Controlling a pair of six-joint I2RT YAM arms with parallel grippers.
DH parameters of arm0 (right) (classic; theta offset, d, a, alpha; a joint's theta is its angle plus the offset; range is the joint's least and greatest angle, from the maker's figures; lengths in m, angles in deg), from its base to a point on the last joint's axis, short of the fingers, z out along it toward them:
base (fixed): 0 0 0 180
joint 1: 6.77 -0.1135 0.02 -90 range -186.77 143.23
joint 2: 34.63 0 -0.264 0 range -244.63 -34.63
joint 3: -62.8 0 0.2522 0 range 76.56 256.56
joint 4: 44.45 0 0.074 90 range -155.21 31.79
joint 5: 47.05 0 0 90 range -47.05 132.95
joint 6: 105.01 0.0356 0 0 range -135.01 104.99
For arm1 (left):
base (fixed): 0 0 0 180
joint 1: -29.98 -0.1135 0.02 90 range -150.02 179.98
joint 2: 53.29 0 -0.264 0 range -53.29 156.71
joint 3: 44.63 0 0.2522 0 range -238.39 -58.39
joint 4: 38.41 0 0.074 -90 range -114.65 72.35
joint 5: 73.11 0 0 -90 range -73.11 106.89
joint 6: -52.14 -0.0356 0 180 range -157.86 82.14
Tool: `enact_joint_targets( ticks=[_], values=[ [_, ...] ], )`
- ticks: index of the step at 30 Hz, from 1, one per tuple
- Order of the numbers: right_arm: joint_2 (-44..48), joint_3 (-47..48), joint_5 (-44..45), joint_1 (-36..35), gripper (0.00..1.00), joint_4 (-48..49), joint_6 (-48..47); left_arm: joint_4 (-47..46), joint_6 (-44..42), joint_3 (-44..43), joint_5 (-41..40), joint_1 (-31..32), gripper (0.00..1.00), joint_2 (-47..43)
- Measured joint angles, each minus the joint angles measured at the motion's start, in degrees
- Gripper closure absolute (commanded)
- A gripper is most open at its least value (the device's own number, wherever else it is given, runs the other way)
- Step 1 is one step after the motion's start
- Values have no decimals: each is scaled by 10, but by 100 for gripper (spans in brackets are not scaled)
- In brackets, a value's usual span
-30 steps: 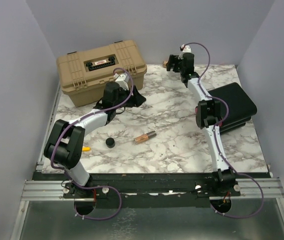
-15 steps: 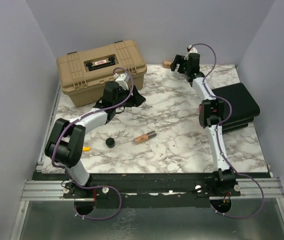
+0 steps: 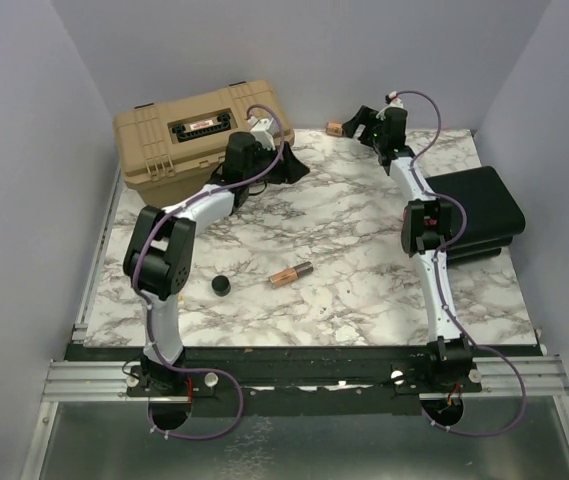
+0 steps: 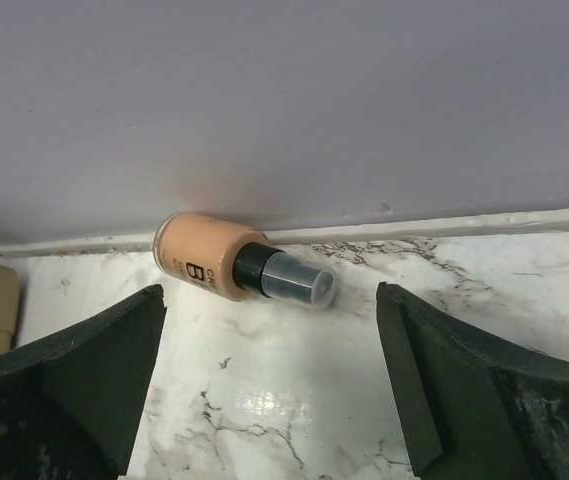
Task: Organize the makeup
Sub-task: Pick up the makeup from the corner of the board.
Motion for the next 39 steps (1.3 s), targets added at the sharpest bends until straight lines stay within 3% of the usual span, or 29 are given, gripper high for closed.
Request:
enact_joint_targets(
  ticks=[12,16,23,39],
  values=[
    [-26,1,-15,-2,11,58,106,10,33,-384,47,12,36,256],
    [-30,8,-14,-3,13,81,150,13,31,-473,37,32,36,315],
    [-34,15,-12,-7,15,107,191,23,-8,-476,-22,50,36,323],
    [-38,17,13,-13,15,101,214,22,-73,-340,-90,47,37,236]
  ],
)
